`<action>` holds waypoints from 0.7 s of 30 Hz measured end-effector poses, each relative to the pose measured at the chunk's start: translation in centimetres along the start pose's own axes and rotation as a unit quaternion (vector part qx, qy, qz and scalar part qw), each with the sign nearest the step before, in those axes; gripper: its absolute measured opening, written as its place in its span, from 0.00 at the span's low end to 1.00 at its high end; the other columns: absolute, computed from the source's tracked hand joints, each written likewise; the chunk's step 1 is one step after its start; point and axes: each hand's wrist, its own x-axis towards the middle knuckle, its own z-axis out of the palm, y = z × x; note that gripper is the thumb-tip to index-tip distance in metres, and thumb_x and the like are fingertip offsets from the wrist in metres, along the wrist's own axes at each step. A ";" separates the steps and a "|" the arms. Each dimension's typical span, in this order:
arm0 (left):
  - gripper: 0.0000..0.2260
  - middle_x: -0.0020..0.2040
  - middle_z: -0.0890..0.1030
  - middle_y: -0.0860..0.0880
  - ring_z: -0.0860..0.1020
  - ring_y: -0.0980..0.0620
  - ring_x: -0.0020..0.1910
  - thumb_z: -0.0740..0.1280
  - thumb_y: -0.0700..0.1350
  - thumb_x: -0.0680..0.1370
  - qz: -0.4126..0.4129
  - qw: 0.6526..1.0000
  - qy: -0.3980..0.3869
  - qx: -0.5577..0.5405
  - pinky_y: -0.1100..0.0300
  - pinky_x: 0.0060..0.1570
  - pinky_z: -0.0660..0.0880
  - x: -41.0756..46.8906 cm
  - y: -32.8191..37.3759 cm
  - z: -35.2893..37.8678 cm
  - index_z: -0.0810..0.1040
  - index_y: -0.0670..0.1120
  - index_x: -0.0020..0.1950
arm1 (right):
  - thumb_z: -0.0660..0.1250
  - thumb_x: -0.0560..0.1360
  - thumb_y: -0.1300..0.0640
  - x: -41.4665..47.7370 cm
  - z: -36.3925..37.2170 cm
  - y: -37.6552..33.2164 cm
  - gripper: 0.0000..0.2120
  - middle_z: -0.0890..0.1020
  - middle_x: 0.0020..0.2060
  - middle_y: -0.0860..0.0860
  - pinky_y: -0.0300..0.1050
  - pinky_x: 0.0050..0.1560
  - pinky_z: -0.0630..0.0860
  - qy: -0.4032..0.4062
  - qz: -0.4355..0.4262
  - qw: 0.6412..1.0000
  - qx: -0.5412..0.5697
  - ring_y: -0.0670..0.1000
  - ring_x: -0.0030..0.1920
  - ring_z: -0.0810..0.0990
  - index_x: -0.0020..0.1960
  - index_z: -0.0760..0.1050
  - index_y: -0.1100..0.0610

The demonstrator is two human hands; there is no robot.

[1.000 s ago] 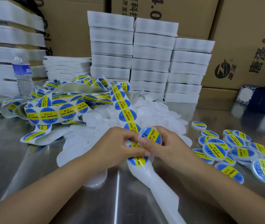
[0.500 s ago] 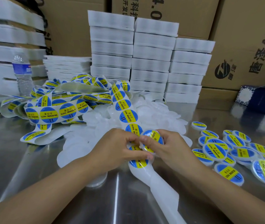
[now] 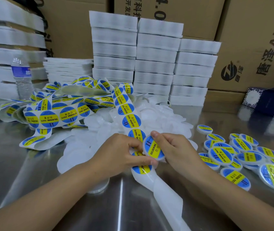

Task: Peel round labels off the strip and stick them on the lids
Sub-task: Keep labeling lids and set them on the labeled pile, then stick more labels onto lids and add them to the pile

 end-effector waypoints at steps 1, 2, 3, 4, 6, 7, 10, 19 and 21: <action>0.15 0.36 0.84 0.52 0.80 0.50 0.38 0.77 0.61 0.61 0.001 1.000 0.000 -0.003 0.48 0.45 0.77 0.0 0.1 0.0 0.83 0.53 0.38 | 0.58 0.78 0.44 0.1 -0.1 0.0 0.23 0.69 0.21 0.46 0.34 0.28 0.62 0.002 -0.002 1.000 -0.001 0.43 0.24 0.65 0.31 0.74 0.58; 0.16 0.37 0.84 0.51 0.80 0.49 0.39 0.77 0.62 0.60 0.002 1.000 -0.001 -0.007 0.47 0.45 0.77 0.0 0.2 0.1 0.84 0.52 0.39 | 0.57 0.78 0.44 0.1 -0.2 0.0 0.24 0.69 0.22 0.46 0.34 0.28 0.63 0.002 -0.007 1.000 -0.004 0.43 0.24 0.65 0.33 0.74 0.61; 0.18 0.37 0.84 0.50 0.80 0.48 0.40 0.76 0.63 0.60 0.002 1.000 -0.003 -0.013 0.47 0.46 0.77 -0.1 0.2 0.1 0.84 0.51 0.39 | 0.57 0.78 0.44 0.2 -0.3 0.0 0.25 0.68 0.22 0.46 0.35 0.28 0.63 0.001 -0.013 1.000 -0.007 0.44 0.25 0.64 0.35 0.75 0.63; 0.18 0.37 0.84 0.49 0.80 0.47 0.40 0.74 0.63 0.59 0.000 1.000 -0.005 -0.023 0.47 0.46 0.77 -0.1 0.2 0.1 0.84 0.51 0.39 | 0.57 0.78 0.44 0.2 -0.5 -0.1 0.25 0.68 0.23 0.46 0.36 0.29 0.63 0.000 -0.018 1.000 -0.008 0.44 0.26 0.64 0.36 0.75 0.64; 0.17 0.38 0.85 0.52 0.81 0.51 0.40 0.73 0.62 0.60 -0.012 0.999 -0.001 -0.038 0.50 0.48 0.78 -0.1 0.1 0.2 0.85 0.52 0.40 | 0.58 0.78 0.45 0.5 -1.3 -0.2 0.23 0.67 0.22 0.45 0.36 0.28 0.62 0.018 -0.025 0.999 -0.012 0.43 0.25 0.63 0.31 0.73 0.58; 0.16 0.40 0.85 0.55 0.81 0.55 0.41 0.74 0.62 0.61 -0.021 0.999 -0.001 -0.035 0.52 0.50 0.78 0.0 0.0 0.2 0.85 0.53 0.41 | 0.59 0.78 0.46 0.8 -2.0 -0.1 0.23 0.65 0.21 0.44 0.35 0.26 0.60 0.040 -0.026 0.999 -0.013 0.43 0.24 0.62 0.28 0.71 0.56; 0.02 0.42 0.84 0.61 0.81 0.62 0.44 0.73 0.55 0.71 -0.033 0.999 -0.011 -0.020 0.56 0.54 0.78 0.1 -0.4 0.5 0.84 0.58 0.41 | 0.59 0.79 0.48 2.2 -4.8 0.8 0.22 0.67 0.22 0.43 0.37 0.27 0.59 0.122 -0.033 0.989 -0.072 0.42 0.26 0.64 0.30 0.70 0.57; 0.19 0.47 0.84 0.62 0.81 0.62 0.49 0.65 0.36 0.76 -0.048 0.996 -0.020 -0.077 0.62 0.57 0.77 0.2 -0.6 0.4 0.81 0.62 0.46 | 0.49 0.82 0.51 3.9 -12.0 6.8 0.20 0.75 0.36 0.56 0.51 0.42 0.73 0.122 0.130 0.886 -0.428 0.60 0.40 0.75 0.33 0.65 0.54; 0.19 0.48 0.84 0.61 0.81 0.61 0.51 0.65 0.35 0.76 -0.050 0.994 -0.029 -0.094 0.60 0.58 0.76 0.1 -0.6 0.5 0.81 0.62 0.48 | 0.49 0.82 0.48 4.2 -12.7 7.8 0.22 0.75 0.33 0.57 0.50 0.40 0.71 0.118 0.158 0.887 -0.418 0.59 0.38 0.75 0.32 0.67 0.56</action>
